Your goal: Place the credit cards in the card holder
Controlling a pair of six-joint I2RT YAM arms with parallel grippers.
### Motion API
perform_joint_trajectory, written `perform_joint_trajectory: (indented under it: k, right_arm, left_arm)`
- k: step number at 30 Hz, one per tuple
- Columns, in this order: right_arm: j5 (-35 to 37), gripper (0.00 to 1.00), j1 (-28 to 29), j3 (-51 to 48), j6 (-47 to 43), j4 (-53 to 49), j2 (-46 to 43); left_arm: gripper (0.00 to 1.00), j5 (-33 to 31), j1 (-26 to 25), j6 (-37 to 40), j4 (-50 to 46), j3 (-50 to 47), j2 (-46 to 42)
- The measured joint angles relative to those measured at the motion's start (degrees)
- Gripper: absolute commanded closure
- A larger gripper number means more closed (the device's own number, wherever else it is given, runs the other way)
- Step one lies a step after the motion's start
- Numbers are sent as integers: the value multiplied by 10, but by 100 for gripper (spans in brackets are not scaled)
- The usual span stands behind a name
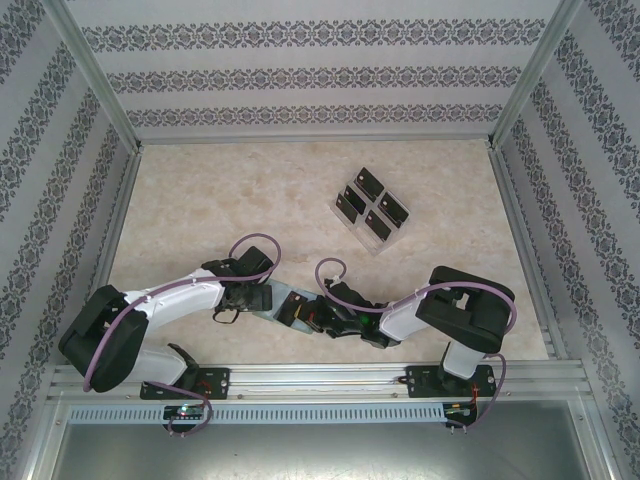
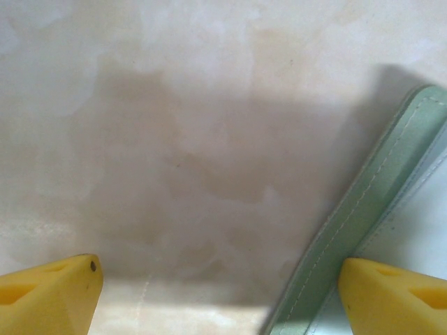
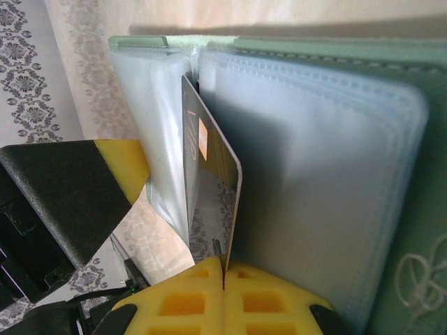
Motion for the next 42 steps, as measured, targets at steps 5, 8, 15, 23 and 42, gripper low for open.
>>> perform_joint_trajectory:
  k: [5,8,15,23,42]
  right_arm:
    - [-3,100,0,9,3,-6,4]
    - [-4,100,0,12,10,-4,10]
    - [-9,100,-4,15,18,17,23]
    - [-54,100,-28,25,9,29,41]
    - [-101,69,-43,64,-48,-16,42]
  left_arm:
    - [11,0,0,0,0,0,0]
    - [11,0,0,0,0,0,0]
    - [11,0,0,0,0,0,0]
    - [11,0,0,0,0,0,0]
    - [10,0,0,0,-1,0,-2]
